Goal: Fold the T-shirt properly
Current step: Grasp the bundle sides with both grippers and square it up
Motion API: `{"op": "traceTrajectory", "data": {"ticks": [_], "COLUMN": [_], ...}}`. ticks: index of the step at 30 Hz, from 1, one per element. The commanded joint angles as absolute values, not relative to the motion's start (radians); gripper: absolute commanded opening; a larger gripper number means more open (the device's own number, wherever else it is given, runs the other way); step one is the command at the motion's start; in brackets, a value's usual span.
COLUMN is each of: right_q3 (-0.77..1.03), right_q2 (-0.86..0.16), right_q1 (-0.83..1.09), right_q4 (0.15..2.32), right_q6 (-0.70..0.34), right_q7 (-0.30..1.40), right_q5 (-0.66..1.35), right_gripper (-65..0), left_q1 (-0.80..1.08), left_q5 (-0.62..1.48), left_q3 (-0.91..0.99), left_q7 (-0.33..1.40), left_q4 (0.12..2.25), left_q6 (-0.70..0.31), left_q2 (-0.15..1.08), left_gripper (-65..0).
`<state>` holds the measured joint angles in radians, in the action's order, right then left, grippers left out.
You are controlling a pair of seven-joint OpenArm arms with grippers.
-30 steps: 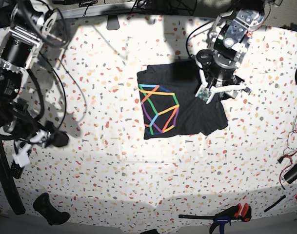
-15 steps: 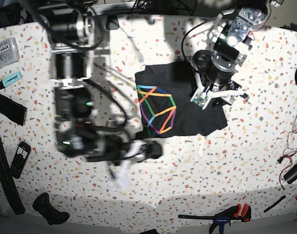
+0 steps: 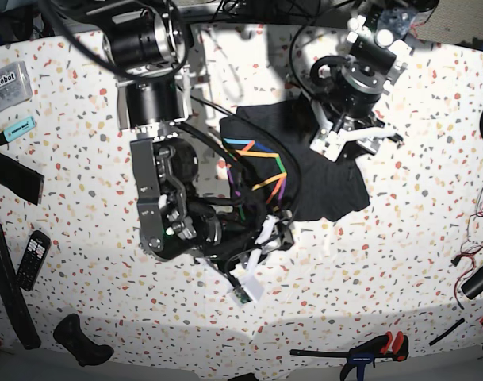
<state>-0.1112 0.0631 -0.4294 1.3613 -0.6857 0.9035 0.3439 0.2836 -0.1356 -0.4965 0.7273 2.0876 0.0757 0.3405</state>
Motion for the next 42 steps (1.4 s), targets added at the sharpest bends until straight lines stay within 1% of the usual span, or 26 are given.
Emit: {"op": "traceTrajectory", "data": {"ticks": [1,4,8,11,15,17,19,23,27,30,33,37,42], "right_q3": [-0.103,-0.097,-0.098,-0.099,-0.099,-0.099,-0.099,-0.099,-0.098,-0.099,-0.099,-0.099,-0.099], "right_q2": [0.067,0.067,0.069,0.067,0.063,0.064,0.060,0.015,-0.038,-0.068,-0.077,-0.075,-0.075], "right_q1": [-0.456,-0.441,-0.421,-0.415,-0.421,-0.421,-0.417,-0.398,-0.361,-0.310,-0.250,-0.196,-0.150], "right_q4": [1.378,1.378,1.359,1.280,1.145,1.117,1.119,1.164,1.246,1.322,1.391,1.444,1.446], "right_q6": [-0.663,-0.649,-0.650,-0.649,-0.649,-0.651,-0.693,-0.698,-0.698,-0.698,-0.698,-0.698,-0.698], "right_q7": [0.859,0.827,0.787,0.690,0.648,0.712,0.812,0.896,0.974,0.998,1.005,0.987,0.995], "right_q5": [0.344,0.336,0.308,0.234,0.231,0.236,0.252,0.360,0.433,0.477,0.513,0.536,0.537], "right_gripper": [-32.7,-32.7,-32.7,-32.7,-32.7,-32.7,-32.7,-32.7,-32.7,-32.7,-32.7,-32.7,-32.7], "left_q1": [0.297,0.328,0.337,0.330,0.330,0.327,0.315,0.280,0.255,0.226,0.202,0.174,0.129], "left_q5": [-0.136,-0.141,-0.141,-0.142,-0.215,-0.296,-0.370,-0.338,-0.302,-0.302,-0.292,-0.209,-0.152], "left_q3": [-0.493,-0.493,-0.493,-0.493,-0.493,-0.489,-0.469,-0.376,-0.266,-0.224,-0.225,-0.225,-0.225], "left_q7": [0.701,0.688,0.675,0.655,0.649,0.637,0.628,0.622,0.592,0.589,0.569,0.542,0.509], "left_q4": [2.101,2.075,1.988,1.938,1.922,1.922,1.922,1.906,1.795,1.686,1.626,1.623,1.622], "left_q6": [0.079,0.079,0.080,0.079,0.079,0.079,0.084,0.122,0.124,0.124,0.121,0.063,0.002], "left_q2": [0.344,0.344,0.323,0.283,0.249,0.254,0.269,0.314,0.332,0.333,0.333,0.332,0.332], "left_gripper": [-29.5,-29.5,-29.5,-29.5,-29.5,-29.5,-29.5,-29.5,-29.5,-29.5,-29.5,-29.5,-29.5]}}
